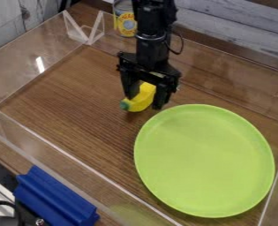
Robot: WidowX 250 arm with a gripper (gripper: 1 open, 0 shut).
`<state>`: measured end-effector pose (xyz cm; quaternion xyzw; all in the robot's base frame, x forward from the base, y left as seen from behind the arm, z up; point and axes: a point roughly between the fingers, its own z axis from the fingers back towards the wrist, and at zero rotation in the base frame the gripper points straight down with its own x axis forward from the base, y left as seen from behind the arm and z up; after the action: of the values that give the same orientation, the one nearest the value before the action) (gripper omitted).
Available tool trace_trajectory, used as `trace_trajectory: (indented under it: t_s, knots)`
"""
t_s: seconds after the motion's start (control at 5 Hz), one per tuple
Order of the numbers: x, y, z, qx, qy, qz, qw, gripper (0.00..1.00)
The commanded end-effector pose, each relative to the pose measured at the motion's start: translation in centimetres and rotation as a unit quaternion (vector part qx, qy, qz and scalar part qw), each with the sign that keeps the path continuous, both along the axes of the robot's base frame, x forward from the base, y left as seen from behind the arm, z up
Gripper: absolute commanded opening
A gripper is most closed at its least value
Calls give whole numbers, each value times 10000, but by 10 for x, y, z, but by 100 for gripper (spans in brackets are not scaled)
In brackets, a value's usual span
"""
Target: Put the banana in the green plate
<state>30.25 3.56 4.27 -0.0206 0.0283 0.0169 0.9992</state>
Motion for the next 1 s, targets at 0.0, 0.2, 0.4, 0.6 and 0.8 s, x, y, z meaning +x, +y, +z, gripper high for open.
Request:
trace_trajectory:
  t_s: [0.0,0.2,0.4,0.6,0.8]
  knots:
    - [3,4,-1,-24,-101,-17,9999,100]
    - [4,6,-7,-56,-92,-12,9999,100]
    - [5,7,-13,-84,-83,-2,9999,100]
    - [5,8,-19,-104,-62,6,9999,100]
    - [7,8,-20,-106,-67,-13,9999,0]
